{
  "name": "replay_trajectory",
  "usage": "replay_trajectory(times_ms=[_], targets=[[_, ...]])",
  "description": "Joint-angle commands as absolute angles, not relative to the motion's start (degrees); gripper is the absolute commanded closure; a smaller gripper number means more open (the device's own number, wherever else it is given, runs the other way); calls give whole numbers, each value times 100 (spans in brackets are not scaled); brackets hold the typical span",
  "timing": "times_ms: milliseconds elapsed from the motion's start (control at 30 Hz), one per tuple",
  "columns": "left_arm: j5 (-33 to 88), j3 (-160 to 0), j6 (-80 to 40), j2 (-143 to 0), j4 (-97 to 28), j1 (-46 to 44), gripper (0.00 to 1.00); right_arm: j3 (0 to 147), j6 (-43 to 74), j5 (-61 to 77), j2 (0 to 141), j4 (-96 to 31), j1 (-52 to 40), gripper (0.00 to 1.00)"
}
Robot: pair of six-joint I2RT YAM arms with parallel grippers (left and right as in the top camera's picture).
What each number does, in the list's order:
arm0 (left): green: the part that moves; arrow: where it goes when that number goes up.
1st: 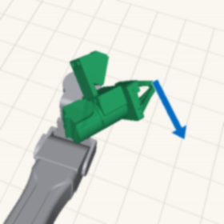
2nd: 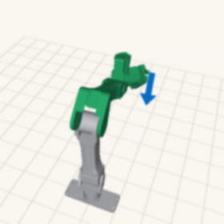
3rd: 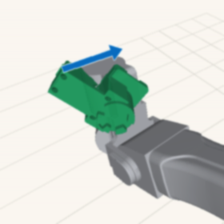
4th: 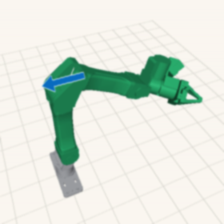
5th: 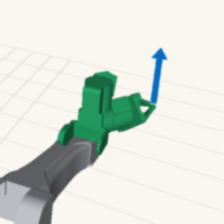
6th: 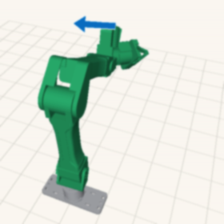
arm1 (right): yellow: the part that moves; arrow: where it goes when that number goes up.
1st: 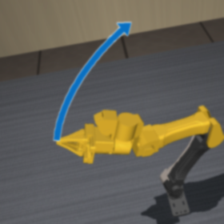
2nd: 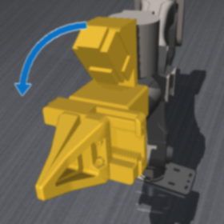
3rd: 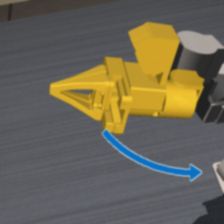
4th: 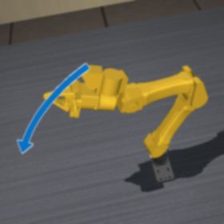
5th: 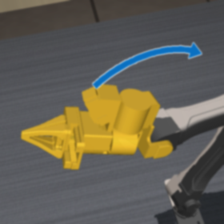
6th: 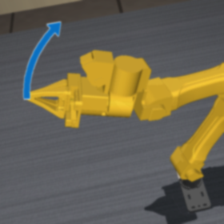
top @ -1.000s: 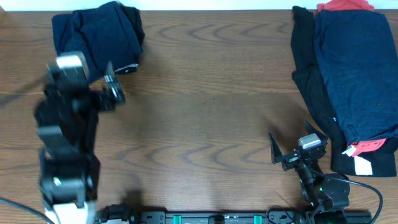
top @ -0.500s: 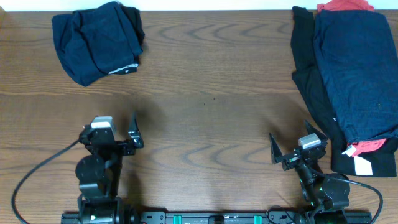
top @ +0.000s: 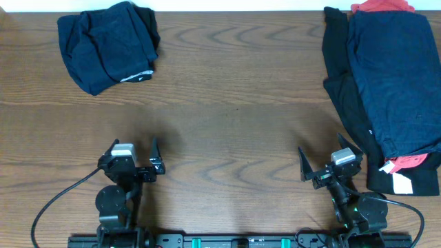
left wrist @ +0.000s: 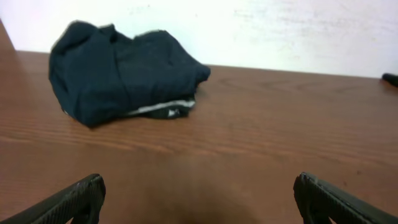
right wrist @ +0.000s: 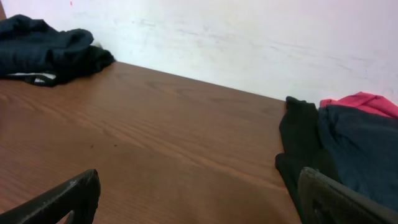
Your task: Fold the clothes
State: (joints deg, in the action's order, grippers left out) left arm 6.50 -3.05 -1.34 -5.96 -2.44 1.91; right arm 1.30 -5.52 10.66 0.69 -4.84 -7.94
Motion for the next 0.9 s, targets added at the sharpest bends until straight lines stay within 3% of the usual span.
replay_trajectory(times_ms=[0,500,867], targets=[[714,-143,-163,-349,-370,150,2,102,-631,1052,32,-475,-784,1],[749,-27,-161,-8,-349,-56,2,102,-631,1052,32,-475,-784,1],[749,-27,-161,-23,-349,379,2,102,-631,1052,32,-475,-784,1]])
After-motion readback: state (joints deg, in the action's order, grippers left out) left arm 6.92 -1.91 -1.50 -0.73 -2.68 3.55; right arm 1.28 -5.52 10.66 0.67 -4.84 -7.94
